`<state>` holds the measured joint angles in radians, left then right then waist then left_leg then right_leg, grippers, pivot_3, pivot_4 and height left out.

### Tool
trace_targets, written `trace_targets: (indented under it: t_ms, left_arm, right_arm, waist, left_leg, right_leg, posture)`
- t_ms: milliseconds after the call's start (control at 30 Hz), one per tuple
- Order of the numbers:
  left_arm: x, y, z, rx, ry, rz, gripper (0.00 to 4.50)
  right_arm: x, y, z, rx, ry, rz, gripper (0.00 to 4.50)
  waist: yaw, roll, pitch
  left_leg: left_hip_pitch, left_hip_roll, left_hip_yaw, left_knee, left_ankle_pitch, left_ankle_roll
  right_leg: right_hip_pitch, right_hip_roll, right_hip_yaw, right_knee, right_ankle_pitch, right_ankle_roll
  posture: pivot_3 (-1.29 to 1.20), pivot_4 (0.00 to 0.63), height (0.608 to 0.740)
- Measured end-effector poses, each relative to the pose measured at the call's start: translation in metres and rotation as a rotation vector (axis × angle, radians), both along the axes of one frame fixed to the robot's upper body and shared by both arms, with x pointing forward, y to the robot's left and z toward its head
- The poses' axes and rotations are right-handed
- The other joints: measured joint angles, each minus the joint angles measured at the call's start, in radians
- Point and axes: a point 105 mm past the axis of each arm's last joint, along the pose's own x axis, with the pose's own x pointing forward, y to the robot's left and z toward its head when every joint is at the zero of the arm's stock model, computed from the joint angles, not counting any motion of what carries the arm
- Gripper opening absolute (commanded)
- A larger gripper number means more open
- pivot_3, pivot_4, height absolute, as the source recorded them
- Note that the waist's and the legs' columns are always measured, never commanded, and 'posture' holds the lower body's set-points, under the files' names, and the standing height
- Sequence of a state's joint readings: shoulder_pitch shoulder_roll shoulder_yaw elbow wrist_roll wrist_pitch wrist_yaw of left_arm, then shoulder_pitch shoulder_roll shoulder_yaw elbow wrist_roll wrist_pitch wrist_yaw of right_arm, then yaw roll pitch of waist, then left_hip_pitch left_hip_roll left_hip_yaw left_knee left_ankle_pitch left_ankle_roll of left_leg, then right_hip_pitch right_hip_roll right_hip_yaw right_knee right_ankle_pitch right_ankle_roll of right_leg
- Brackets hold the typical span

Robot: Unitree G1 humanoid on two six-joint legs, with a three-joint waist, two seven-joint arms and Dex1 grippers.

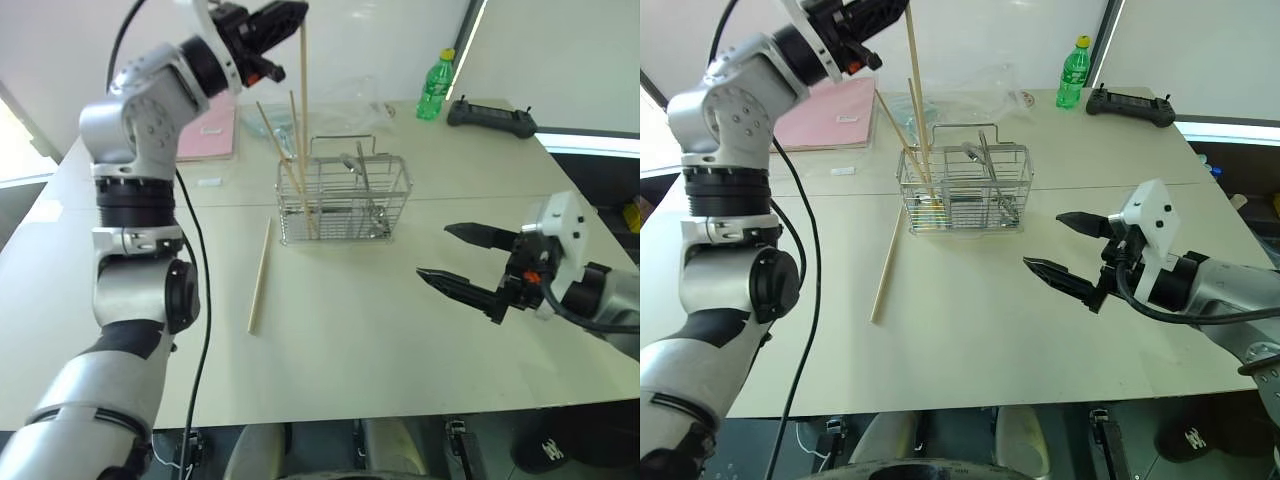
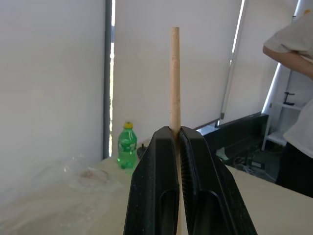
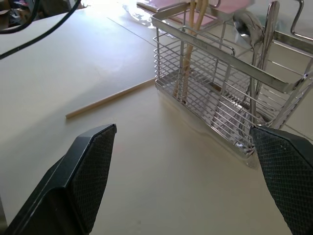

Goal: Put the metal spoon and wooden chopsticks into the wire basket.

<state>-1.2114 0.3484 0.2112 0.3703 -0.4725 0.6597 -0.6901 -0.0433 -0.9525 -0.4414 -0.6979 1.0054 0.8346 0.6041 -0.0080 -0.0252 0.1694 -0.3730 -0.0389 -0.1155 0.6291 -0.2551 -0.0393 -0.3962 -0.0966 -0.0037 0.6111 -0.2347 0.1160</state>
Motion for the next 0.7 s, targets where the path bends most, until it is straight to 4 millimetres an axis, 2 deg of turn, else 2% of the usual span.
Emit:
trace_targets:
  t_ms: [33, 133, 300, 333, 367, 700]
  left_arm:
    - [0.002, 0.001, -0.006, -0.002, 0.027, 0.007, 0.03]
    - [0.003, 0.001, -0.015, -0.01, 0.059, 0.013, 0.99]
    - [-0.003, -0.003, -0.014, -0.023, 0.046, -0.009, 3.44]
    - [-0.004, -0.003, -0.015, -0.025, 0.054, -0.015, 4.06]
    - [-0.005, -0.004, -0.015, -0.028, 0.055, -0.022, 4.46]
    - [-0.008, 0.001, -0.012, -0.022, 0.067, -0.021, 4.46]
  right_arm:
    - [0.0, 0.0, 0.0, 0.001, 0.0, -0.002, 4.5]
    - [0.001, -0.001, 0.0, 0.003, 0.0, -0.006, 4.5]
    - [0.002, -0.001, 0.002, 0.004, -0.006, -0.009, 4.5]
    - [0.002, -0.001, 0.002, 0.005, -0.005, -0.01, 4.5]
    - [0.003, -0.002, 0.002, 0.007, -0.004, -0.012, 4.5]
    - [0.004, 0.0, 0.0, 0.016, 0.004, -0.007, 4.5]
  waist:
    - [0.0, 0.0, 0.0]
    - [-0.001, 0.0, 0.0]
    - [0.001, 0.0, 0.0]
    - [0.001, 0.0, 0.0]
    - [0.001, 0.0, 0.0]
    - [-0.001, 0.0, 0.0]
  left_leg:
    - [0.0, 0.0, 0.0, 0.0, 0.0, 0.0]
    - [0.0, 0.0, 0.0, 0.0, 0.0, 0.0]
    - [0.0, 0.0, 0.0, -0.001, 0.0, 0.0]
    - [0.0, 0.0, 0.0, -0.001, 0.0, 0.0]
    - [0.0, 0.0, 0.0, 0.0, 0.0, 0.0]
    - [0.0, 0.0, 0.0, 0.0, 0.0, 0.0]
  right_leg:
    - [0.0, 0.0, 0.0, 0.0, 0.0, 0.0]
    - [0.0, 0.0, 0.0, 0.0, 0.001, -0.001]
    - [0.0, 0.0, 0.0, -0.001, 0.0, -0.001]
    - [0.0, 0.0, 0.0, -0.001, 0.0, -0.001]
    - [0.0, 0.0, 0.0, -0.001, 0.0, -0.001]
    - [0.0, 0.0, 0.0, -0.001, 0.0, -0.001]
  posture:
    - [0.0, 0.15, 0.728]
    - [0.0, 0.15, 0.728]
    - [0.0, 0.15, 0.728]
    - [0.0, 0.15, 0.728]
    - [0.0, 0.15, 0.728]
    - [0.0, 0.15, 0.728]
